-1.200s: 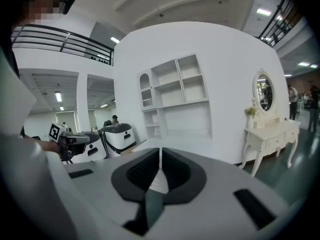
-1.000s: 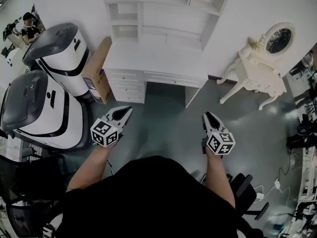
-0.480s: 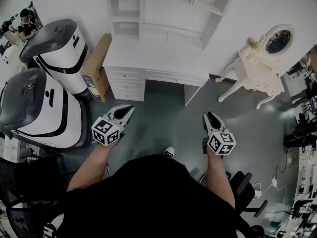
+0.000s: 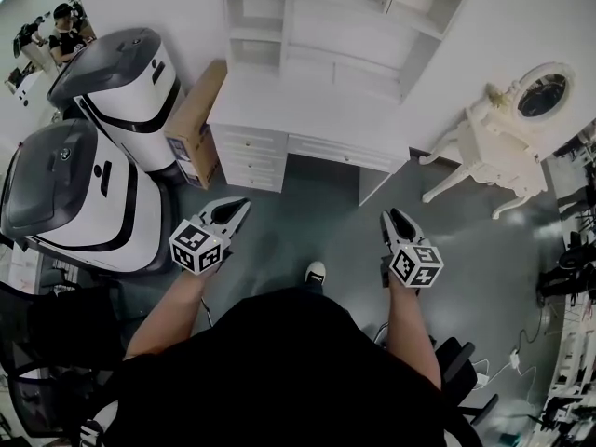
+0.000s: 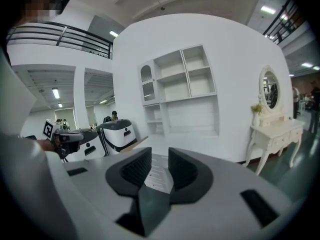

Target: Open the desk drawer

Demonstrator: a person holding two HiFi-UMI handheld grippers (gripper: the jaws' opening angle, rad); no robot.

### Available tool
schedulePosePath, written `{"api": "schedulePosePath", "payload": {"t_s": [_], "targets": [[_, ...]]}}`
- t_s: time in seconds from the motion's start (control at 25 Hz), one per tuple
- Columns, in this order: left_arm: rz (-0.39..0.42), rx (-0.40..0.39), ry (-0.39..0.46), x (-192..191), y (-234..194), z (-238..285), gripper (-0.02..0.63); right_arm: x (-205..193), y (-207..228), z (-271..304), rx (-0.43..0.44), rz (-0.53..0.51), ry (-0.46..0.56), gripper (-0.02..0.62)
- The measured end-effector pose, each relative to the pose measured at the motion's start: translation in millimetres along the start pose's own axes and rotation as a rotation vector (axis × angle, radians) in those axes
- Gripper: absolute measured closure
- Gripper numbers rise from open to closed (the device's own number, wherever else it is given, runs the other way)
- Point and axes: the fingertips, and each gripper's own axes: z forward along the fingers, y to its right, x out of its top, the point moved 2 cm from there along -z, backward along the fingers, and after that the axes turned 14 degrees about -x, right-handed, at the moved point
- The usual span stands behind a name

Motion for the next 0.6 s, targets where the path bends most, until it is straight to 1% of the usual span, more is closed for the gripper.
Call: {"api": "schedulePosePath", "payload": {"t_s": [0.28,0.6], "targets": [[0.002,0.013,-0.014,5,-26,23,0.597,9,6,42,0.025,0.000,-0.004,0.486],[-0.013,0.006,-0.050,10,-52,75,0.597,13,37,89,0.046,0.001,-0.042,0.483]]}}
